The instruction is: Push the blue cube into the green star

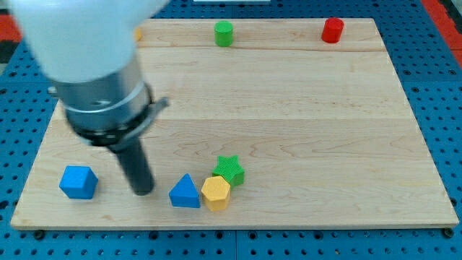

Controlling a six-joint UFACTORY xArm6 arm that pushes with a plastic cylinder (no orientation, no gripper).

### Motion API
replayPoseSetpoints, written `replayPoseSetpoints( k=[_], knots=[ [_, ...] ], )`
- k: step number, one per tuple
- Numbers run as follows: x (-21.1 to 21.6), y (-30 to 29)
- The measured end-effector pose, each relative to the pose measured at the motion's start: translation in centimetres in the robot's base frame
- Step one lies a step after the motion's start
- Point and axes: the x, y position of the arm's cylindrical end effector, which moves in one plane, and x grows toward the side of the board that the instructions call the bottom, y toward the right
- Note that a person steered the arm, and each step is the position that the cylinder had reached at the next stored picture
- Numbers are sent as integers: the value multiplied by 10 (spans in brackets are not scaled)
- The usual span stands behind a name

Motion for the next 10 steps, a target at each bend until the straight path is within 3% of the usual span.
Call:
replayPoseSetpoints(
  k=[2, 3, 4, 6, 8, 10],
  knots=[
    [31, -77],
    [24, -143],
    [-2, -151],
    [-6, -57],
    [51, -101],
    [51, -26]
  ],
)
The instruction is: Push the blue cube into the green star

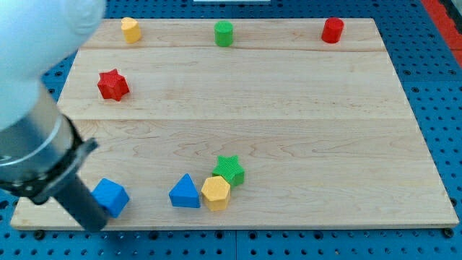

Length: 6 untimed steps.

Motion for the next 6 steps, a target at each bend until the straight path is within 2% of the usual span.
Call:
replayPoseSetpoints(
  k=[2, 4, 6],
  knots=[
    [-43, -34],
    [-59, 39],
    [-76, 60]
  ],
)
